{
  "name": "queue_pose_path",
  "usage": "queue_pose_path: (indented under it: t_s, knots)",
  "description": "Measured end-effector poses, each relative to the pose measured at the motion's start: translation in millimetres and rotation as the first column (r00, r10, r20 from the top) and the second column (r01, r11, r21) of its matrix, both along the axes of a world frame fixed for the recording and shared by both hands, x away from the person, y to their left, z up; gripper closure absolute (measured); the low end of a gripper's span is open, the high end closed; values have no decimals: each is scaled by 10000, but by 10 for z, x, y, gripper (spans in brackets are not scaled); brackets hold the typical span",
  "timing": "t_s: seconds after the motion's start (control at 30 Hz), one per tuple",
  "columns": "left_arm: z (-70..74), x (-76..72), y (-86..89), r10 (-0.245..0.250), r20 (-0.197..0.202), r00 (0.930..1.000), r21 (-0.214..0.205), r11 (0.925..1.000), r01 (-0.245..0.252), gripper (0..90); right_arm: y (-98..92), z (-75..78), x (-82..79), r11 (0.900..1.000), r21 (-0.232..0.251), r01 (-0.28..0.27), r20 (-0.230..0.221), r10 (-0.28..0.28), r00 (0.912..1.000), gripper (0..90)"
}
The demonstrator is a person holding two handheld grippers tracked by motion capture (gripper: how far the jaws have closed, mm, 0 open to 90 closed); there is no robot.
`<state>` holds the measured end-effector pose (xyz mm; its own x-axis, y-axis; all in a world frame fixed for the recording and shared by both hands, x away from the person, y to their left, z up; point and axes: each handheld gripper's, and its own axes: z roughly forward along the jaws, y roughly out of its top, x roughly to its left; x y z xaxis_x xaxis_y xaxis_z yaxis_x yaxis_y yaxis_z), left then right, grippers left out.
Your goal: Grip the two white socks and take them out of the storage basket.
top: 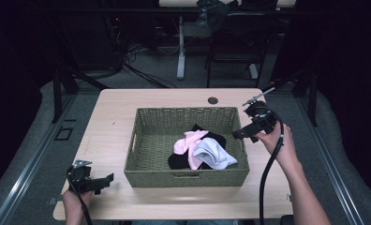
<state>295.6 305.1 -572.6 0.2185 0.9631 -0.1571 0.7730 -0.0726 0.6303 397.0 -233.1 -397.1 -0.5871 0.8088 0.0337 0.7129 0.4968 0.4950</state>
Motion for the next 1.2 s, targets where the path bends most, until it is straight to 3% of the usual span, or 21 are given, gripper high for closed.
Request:
queue_pose_path:
  t_s: [0.17, 0.53, 0.6, 0.67, 0.77, 1.03, 1.2]
  knots:
    - [3, -3, 2, -6, 112, 9999, -67, 10000, 7, 4, 274, -62, 40, 9961, -358, -802, -371, 788, 9962, 56]
    - [16, -8, 12, -59, 212, 9998, -251, 9997, 65, 2, 678, -257, 121, 9862, -712, -1494, -821, 1435, 9862, 21]
    - [17, -12, 16, -5, 210, 9998, -274, 9996, 11, 2, 789, -348, 143, 9787, -969, -1808, -1059, 1705, 9796, 41]
    - [14, -12, 17, -4, 217, 9998, -287, 9996, 10, 2, 823, -381, 144, 9776, -1026, -1839, -1103, 1726, 9788, 56]
    - [17, -12, 15, -38, 225, 9997, -294, 9996, 45, 2, 914, -511, 168, 9690, -1125, -2198, -1594, 2007, 9666, 125]
    - [18, -11, 11, -73, 254, 9997, -293, 9995, 81, 2, 1017, -717, 210, 9583, -1809, -2212, -2057, 1831, 9613, 240]
    - [16, -8, 9, -85, 244, 9997, -293, 9995, 92, 2, 1035, -800, 217, 9556, -1917, -2238, -2293, 1781, 9569, 301]
